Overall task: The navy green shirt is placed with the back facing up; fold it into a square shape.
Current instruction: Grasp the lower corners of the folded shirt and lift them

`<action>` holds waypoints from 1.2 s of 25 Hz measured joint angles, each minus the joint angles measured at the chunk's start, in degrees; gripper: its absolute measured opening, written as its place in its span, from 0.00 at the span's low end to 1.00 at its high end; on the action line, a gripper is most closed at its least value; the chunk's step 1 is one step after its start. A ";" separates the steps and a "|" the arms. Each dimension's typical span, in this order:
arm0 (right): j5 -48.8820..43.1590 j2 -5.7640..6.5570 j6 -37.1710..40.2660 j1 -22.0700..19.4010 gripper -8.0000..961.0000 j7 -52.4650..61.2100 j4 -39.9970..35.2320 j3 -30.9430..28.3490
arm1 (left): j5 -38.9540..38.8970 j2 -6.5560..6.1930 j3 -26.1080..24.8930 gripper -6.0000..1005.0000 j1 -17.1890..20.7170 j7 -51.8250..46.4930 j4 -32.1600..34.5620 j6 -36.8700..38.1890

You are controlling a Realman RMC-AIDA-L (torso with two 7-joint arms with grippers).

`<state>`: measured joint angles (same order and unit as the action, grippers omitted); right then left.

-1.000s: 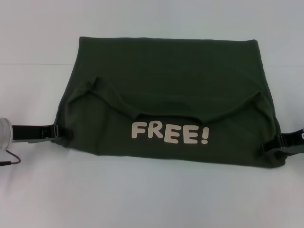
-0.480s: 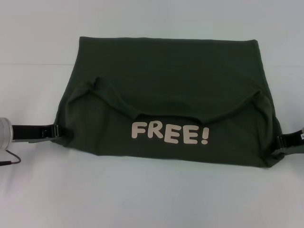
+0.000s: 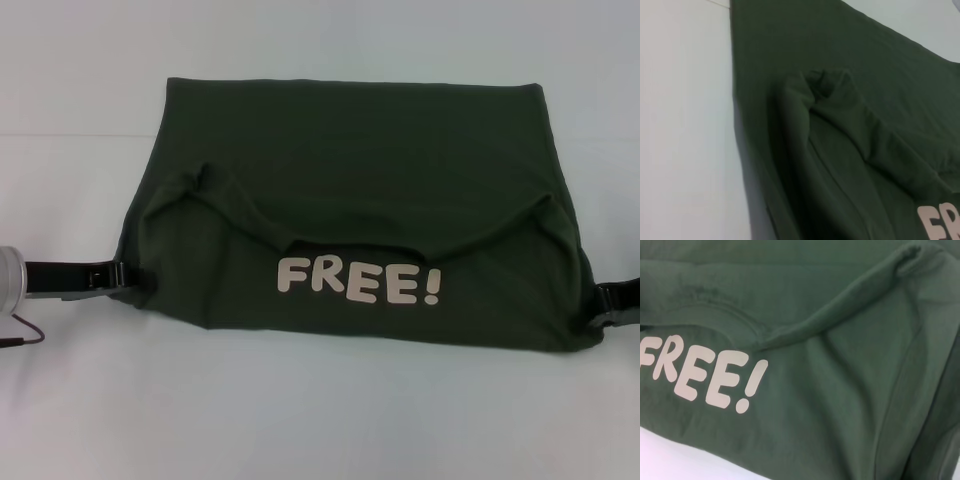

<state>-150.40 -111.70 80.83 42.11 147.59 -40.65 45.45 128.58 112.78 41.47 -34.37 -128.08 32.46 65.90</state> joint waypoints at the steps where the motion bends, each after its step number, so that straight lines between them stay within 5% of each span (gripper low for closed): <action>1: 0.05 0.17 0.23 -0.08 0.01 -0.20 -0.02 -0.13 | 0.00 -0.08 -0.01 0.04 0.03 -0.32 0.22 0.53; 8: 0.29 1.95 7.45 -1.22 0.01 -5.62 -0.14 -4.39 | 0.42 -1.35 -0.09 0.04 0.34 -3.41 1.34 5.99; 14: 0.29 2.74 13.07 -3.21 0.01 -10.02 -0.18 -5.09 | 0.53 -3.04 -2.83 0.04 1.25 -5.40 1.65 17.93; 23: 0.25 2.69 24.14 -7.80 0.01 -17.28 -0.16 -5.51 | 1.71 -4.12 -7.83 0.04 5.36 -7.89 3.02 31.43; 30: 0.02 2.64 28.79 -8.93 0.01 -21.86 0.35 -5.45 | 10.68 -4.33 -9.03 0.04 5.70 -8.36 2.40 39.05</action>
<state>-150.38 -109.06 109.62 33.18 125.73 -40.30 40.00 139.26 108.46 32.44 -28.67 -136.44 34.86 104.95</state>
